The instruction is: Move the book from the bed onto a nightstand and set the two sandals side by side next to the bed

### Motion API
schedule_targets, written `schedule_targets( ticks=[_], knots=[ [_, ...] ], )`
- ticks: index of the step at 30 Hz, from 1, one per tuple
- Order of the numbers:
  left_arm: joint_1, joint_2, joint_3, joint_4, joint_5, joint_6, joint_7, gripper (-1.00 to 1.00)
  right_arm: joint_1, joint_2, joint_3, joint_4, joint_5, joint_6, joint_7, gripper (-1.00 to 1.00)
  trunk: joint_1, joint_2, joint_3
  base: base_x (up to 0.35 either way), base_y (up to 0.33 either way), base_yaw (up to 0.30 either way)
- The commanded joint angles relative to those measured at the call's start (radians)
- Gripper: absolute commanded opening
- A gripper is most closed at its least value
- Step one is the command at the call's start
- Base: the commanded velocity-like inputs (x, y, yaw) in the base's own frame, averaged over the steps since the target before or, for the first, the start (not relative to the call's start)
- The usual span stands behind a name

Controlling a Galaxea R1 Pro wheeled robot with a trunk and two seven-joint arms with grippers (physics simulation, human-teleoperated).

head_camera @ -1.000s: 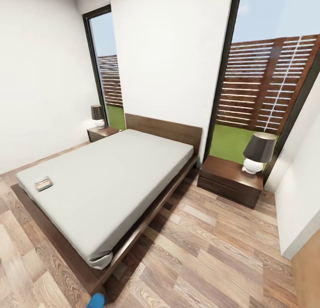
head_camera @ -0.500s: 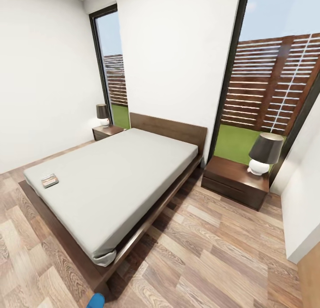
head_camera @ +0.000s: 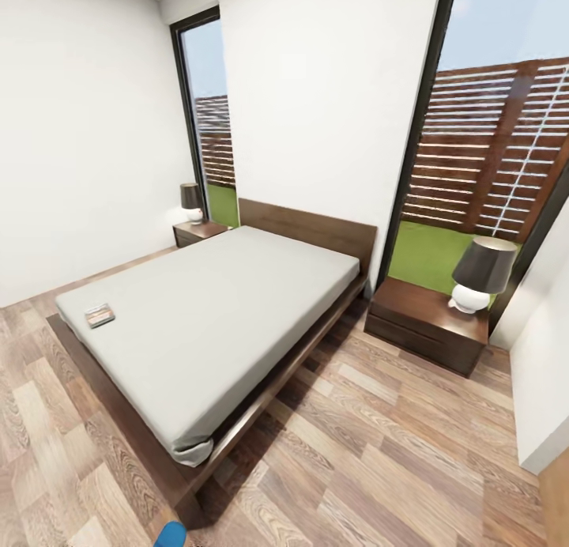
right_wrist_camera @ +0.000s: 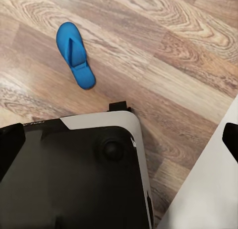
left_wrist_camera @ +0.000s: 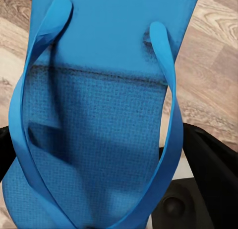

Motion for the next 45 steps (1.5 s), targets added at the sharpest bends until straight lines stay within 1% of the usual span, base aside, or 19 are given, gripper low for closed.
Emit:
schedule_targets(
  ticks=[1, 25, 36, 45],
  knots=[
    [-0.001, 0.000, -0.009, 0.001, 0.003, -0.003, 0.004, -1.00, -0.001, 0.000, -0.007, 0.001, -0.003, -0.004, 0.007, 1.00, 0.000, -0.002, -0.002, -0.045, 0.000, 0.022],
    [-0.001, 0.000, -0.009, 0.001, 0.003, -0.003, 0.004, -1.00, -0.001, 0.000, -0.007, 0.001, -0.003, -0.004, 0.007, 1.00, 0.000, -0.002, -0.003, -0.027, 0.000, 0.005],
    [-0.001, 0.000, -0.009, 0.001, 0.003, -0.003, 0.004, -1.00, -0.001, 0.000, -0.007, 0.001, -0.003, -0.004, 0.006, 1.00, 0.000, -0.002, -0.010, -0.038, 0.000, 0.163],
    [-0.001, 0.000, -0.009, 0.001, 0.003, -0.003, 0.004, -1.00, -0.001, 0.000, -0.007, 0.001, -0.003, -0.004, 0.007, 1.00, 0.000, -0.002, -0.012, -0.011, 0.000, 0.045]
  ],
)
